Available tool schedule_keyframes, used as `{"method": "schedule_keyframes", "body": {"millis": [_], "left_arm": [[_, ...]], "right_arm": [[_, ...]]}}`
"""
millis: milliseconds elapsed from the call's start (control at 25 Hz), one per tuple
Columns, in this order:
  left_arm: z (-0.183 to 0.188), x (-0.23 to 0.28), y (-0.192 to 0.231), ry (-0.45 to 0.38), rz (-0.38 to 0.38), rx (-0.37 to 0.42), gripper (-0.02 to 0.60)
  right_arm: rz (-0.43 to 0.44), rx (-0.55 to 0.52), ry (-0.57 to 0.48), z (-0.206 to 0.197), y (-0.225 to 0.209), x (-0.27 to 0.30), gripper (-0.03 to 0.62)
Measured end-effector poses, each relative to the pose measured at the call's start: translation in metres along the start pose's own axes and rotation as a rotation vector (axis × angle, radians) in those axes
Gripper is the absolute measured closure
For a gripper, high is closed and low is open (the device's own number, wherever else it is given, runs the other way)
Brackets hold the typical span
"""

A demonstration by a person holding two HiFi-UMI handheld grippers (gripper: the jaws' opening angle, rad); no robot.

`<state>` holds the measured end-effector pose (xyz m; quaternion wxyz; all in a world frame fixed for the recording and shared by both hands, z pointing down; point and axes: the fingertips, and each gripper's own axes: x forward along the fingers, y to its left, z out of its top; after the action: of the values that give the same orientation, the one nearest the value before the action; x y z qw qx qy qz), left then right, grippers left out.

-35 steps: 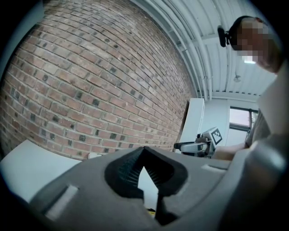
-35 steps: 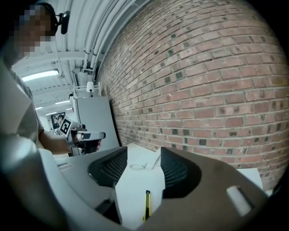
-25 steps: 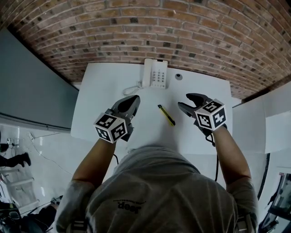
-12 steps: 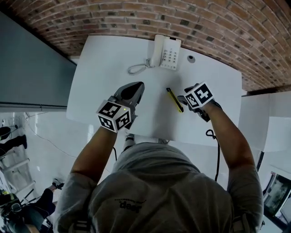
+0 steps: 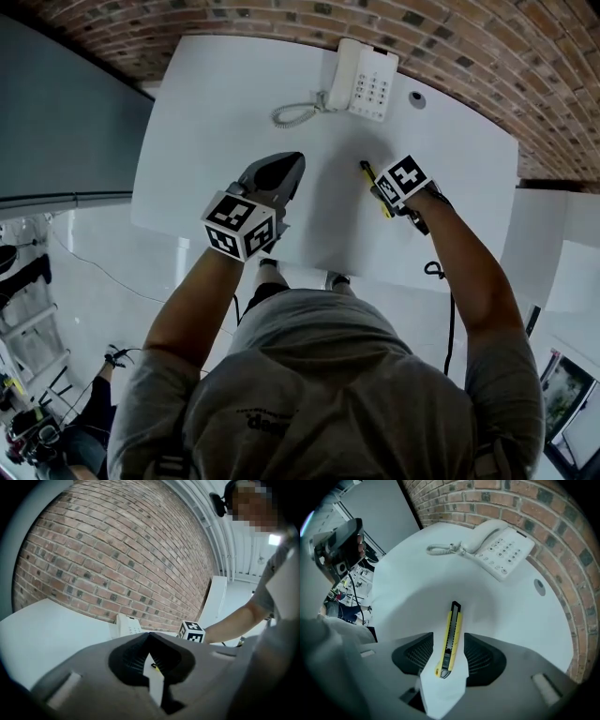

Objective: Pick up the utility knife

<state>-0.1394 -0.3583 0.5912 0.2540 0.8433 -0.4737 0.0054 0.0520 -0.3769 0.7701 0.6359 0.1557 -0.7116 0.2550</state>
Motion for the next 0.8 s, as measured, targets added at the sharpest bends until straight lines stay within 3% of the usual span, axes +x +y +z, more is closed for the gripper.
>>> {"method": "schedule_keyframes", "body": {"millis": [560,680,800], "left_arm": [[-0.020,0.002,0.009,0.021,-0.010,-0.023,0.586],[-0.020,0.002,0.009,0.020,-0.007,-0.026,0.586],[-0.016,0.002,0.005,0.019,-0.009,-0.024,0.586]], "right_arm": [[-0.094,-0.003,0.069,-0.004,-0.013,0.036,0.395],[-0.100,-0.002,0.053,-0.003,-0.009,0.037,0.470],[-0.095,0.011,0.023,-0.005,-0.008,0.036,0.471]]}}
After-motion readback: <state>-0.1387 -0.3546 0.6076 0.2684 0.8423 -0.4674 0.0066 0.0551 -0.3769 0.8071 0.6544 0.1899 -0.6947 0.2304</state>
